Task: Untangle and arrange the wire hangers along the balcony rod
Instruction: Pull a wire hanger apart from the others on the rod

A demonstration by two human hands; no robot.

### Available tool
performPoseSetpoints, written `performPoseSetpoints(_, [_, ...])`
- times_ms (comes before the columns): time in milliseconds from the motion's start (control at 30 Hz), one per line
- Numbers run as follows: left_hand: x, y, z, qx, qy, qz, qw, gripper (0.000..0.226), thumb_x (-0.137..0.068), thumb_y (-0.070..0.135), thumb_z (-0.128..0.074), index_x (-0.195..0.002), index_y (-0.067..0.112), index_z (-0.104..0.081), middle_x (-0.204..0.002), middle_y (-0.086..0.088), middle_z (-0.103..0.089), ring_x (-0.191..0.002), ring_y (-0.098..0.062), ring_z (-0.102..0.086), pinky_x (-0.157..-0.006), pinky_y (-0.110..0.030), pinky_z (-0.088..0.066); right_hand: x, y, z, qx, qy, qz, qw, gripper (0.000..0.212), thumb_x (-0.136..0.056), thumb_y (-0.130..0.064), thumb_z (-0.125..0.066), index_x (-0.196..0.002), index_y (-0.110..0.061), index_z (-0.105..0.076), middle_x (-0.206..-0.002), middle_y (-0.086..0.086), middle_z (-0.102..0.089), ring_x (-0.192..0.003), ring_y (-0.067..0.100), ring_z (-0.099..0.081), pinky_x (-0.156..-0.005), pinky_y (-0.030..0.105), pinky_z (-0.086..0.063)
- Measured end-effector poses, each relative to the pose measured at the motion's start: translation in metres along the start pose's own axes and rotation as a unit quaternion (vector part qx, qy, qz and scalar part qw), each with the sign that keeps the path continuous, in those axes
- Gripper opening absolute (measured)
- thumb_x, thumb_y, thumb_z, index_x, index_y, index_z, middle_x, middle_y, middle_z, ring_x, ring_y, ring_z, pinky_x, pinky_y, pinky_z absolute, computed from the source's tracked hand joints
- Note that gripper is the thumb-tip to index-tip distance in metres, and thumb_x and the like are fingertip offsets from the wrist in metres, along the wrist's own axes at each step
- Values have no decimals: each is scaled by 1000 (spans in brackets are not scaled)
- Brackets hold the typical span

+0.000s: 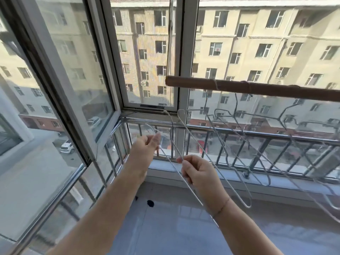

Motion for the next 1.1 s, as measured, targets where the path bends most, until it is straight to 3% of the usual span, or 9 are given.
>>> performPoseSetpoints(100, [27, 13, -32, 95, -92, 18, 991, 34, -91, 36, -51, -92, 5, -67, -82, -6, -71, -76, -15, -67, -78, -28, -53, 9, -17, -1, -32, 10, 23, 999, 17, -93, -6, -48, -89, -10, -63, -53, -6, -51, -46, 5, -42, -45, 15, -35])
performPoseSetpoints(300, [35, 54, -47, 158, -94, -29, 982, 13, -86, 16, -62, -91, 7, -70, -68, 4, -68, -64, -7, -65, -75, -23, -55, 18, -48, 0, -88, 4, 66, 994, 20, -94, -4, -44, -98, -11, -63, -59, 0, -54, -50, 9, -43, -47, 19, -36])
performPoseSetpoints(533, [13, 88, -41, 144, -91, -62, 983, 11, -89, 14, -59, -87, 9, -70, -57, 8, -64, -59, -7, -59, -77, -25, -53, 4, -83, -10, -106, 16, 90, 990, 22, -94, -6, -45, -93, -18, -64, -56, 1, -55, -46, 8, -45, -45, 17, -37])
performPoseSetpoints(667, [-9, 91, -35, 122, -81, -36, 989, 14, -89, 16, -60, -82, 12, -71, -56, 6, -62, -62, -12, -56, -73, -27, -50, -13, -90, -20, -93, 23, 80, 992, 21, -95, -8, -43, -102, -13, -63, -58, 3, -55, -45, 7, -45, -44, 16, -36])
performPoseSetpoints(833, [-21, 79, -37, 89, -95, -8, 991, 15, -91, 16, -57, -84, 11, -70, -64, 0, -59, -63, -14, -54, -69, -26, -49, -18, -77, -29, -89, 15, 53, 995, 24, -96, -9, -41, -95, -20, -61, -63, 6, -58, -53, 13, -49, -50, 22, -39])
performPoseSetpoints(933, [-22, 75, -38, 82, -103, -2, 991, 18, -93, 16, -53, -84, 13, -68, -68, -1, -59, -66, -14, -53, -69, -25, -46, -15, -69, -26, -36, 15, 47, 998, 24, -95, -12, -43, -96, -28, -61, -76, 4, -61, -66, 13, -54, -60, 25, -47])
performPoseSetpoints(1000, [-21, 73, -37, 76, -111, 3, 991, 17, -94, 16, -52, -86, 12, -67, -71, -2, -59, -67, -15, -54, -69, -25, -46, -7, -72, -16, 67, 32, 70, 995, 21, -93, -17, -48, -107, -28, -58, -89, -3, -63, -78, 10, -58, -74, 28, -50])
performPoseSetpoints(1100, [-23, 72, -31, 19, -90, -17, 996, 11, -93, 20, -54, -94, 13, -62, -80, -1, -61, -77, -17, -56, -71, -25, -45, 14, -90, 15, 177, 99, 132, 970, 26, -90, -21, -55, -115, -25, -58, -102, -11, -63, -91, 1, -59, -80, 10, -46])
Point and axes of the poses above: each hand's wrist, its own x-axis away from the middle knuckle, its own z-axis out of the back of the hand, y = z × x, the point moved 8 cm from there along -x, towards the middle knuckle
